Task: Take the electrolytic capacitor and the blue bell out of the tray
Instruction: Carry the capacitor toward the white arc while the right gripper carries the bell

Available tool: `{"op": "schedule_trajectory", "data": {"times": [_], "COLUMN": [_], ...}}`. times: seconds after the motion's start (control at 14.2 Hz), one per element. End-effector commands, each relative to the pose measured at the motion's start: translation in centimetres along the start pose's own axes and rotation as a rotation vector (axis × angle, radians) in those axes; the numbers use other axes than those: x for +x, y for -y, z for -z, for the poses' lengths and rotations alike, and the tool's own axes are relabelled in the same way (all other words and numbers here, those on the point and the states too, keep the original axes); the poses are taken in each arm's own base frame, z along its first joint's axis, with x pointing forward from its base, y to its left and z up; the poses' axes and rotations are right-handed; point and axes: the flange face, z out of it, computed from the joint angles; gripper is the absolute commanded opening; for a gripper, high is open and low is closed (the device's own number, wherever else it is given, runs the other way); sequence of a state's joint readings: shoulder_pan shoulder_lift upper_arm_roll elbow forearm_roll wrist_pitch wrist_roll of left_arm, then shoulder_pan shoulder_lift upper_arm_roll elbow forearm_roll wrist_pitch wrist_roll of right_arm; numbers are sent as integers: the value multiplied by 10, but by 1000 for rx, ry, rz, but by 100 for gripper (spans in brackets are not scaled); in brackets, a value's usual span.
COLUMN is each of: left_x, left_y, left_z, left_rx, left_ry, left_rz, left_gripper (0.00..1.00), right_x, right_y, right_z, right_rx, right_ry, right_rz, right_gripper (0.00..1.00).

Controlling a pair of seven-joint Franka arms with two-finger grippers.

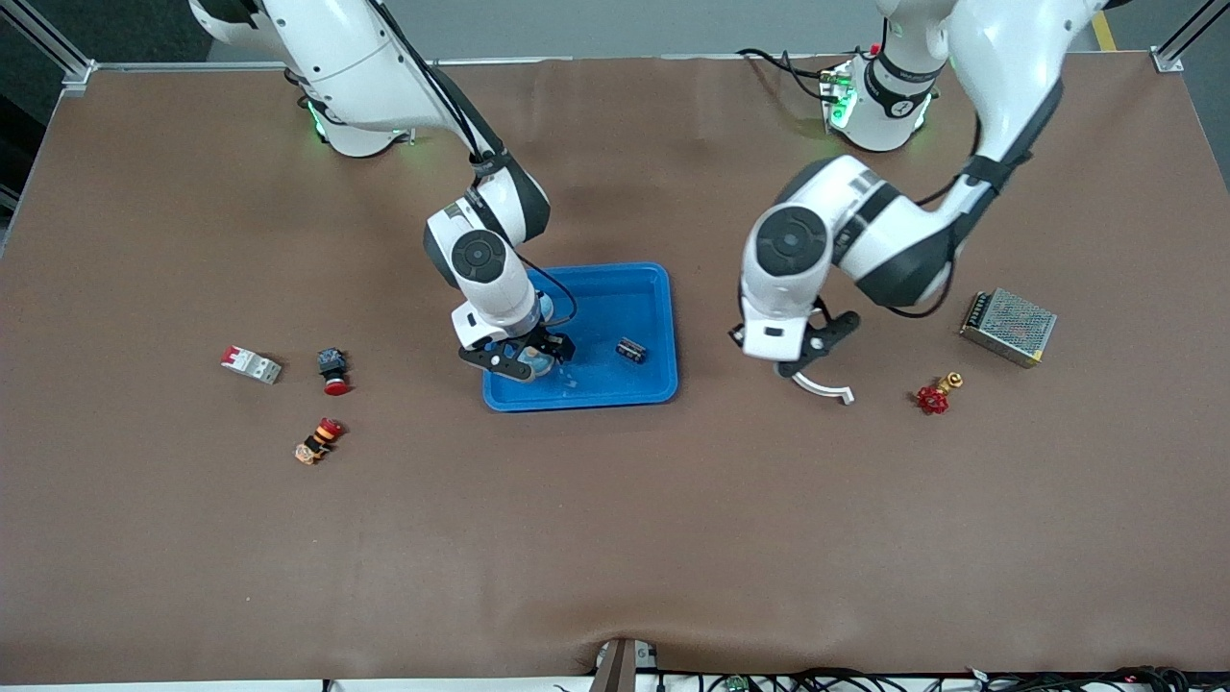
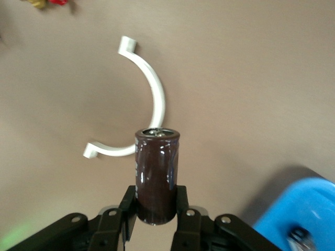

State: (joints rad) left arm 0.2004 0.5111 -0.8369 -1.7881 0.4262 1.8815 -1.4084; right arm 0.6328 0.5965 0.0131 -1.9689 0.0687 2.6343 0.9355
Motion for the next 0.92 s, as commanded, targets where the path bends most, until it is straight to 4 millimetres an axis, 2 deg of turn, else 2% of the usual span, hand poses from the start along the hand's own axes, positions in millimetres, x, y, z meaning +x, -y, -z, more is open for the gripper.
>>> {"op": "schedule_trajectory", "data": {"times": [0.0, 0.14, 0.21, 0.35, 0.42, 0.63, 0.85], "left_x": [10, 27, 35, 41, 44, 46, 42], "left_y": [22, 33, 40, 49, 54, 61, 67], "left_z": [-16, -26, -31, -42, -49, -63, -76], "left_rx": [36, 48, 53, 72, 82, 112, 136], "left_ry": [32, 41, 46, 47, 42, 10, 23], "left_rz": [-21, -26, -22, -37, -40, -61, -65], "left_gripper": [0, 0, 0, 0, 0, 0, 0], "right_x": [-3, -6, -6, -5, -4, 0, 11], "right_y": [11, 12, 12, 12, 12, 19, 28], "right_z": [0, -1, -1, 1, 2, 13, 49], "right_rx": [10, 7, 5, 8, 8, 23, -31], "right_ry": [-4, -2, -2, -4, -4, -9, 33], "right_rz": [-10, -4, -2, -3, -7, -71, -86], "right_gripper": [100, 100, 84, 24, 1, 0, 0]}}
